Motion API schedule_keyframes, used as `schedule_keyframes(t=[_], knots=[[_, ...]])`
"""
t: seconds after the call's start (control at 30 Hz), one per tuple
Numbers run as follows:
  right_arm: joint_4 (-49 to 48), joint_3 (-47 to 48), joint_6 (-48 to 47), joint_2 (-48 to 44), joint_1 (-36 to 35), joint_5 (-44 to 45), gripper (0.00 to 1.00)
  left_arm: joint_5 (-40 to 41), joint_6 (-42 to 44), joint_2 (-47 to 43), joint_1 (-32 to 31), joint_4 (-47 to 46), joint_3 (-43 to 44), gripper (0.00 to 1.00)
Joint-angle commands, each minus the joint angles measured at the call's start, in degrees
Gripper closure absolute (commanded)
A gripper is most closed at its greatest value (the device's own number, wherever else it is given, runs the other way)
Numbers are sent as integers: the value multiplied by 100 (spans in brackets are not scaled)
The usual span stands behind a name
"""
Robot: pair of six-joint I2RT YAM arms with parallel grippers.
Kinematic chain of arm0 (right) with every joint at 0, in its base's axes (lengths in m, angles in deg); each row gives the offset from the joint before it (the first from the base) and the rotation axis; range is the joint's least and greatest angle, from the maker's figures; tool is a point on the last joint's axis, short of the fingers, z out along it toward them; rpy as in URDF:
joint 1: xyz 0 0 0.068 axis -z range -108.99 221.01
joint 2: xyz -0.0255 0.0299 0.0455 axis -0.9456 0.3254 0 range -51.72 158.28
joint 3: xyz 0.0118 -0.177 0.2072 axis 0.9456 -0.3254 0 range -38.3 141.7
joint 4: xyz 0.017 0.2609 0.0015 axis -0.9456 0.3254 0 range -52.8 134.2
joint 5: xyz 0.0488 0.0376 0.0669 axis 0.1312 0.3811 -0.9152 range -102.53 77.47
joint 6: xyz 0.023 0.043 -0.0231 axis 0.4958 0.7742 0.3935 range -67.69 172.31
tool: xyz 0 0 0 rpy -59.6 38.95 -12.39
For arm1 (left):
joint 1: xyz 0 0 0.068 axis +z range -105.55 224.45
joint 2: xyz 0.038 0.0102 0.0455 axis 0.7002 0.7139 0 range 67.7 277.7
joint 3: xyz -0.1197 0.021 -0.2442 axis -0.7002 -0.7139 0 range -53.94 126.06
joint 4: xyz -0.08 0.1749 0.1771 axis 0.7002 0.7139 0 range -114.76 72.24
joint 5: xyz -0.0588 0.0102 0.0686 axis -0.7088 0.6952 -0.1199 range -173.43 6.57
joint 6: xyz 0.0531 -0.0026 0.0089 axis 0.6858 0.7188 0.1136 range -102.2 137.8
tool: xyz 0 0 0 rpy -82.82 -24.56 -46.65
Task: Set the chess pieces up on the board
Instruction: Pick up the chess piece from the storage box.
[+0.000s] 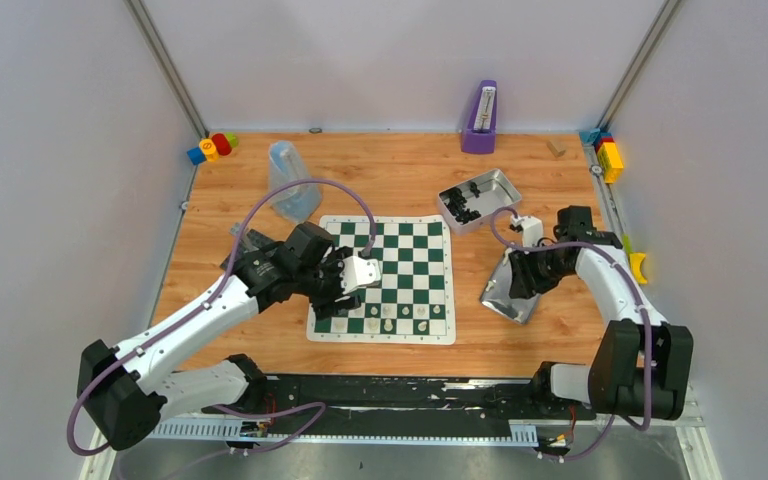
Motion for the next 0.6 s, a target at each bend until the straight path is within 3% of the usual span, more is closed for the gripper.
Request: schedule_keyframes(t=[0.0, 0.57], knots=[[303, -92, -255, 148, 23, 248, 59, 6, -157, -82, 21, 70, 227, 23], [434, -129, 11, 1015, 28, 567, 57, -13, -189, -33, 21, -12, 131, 15]])
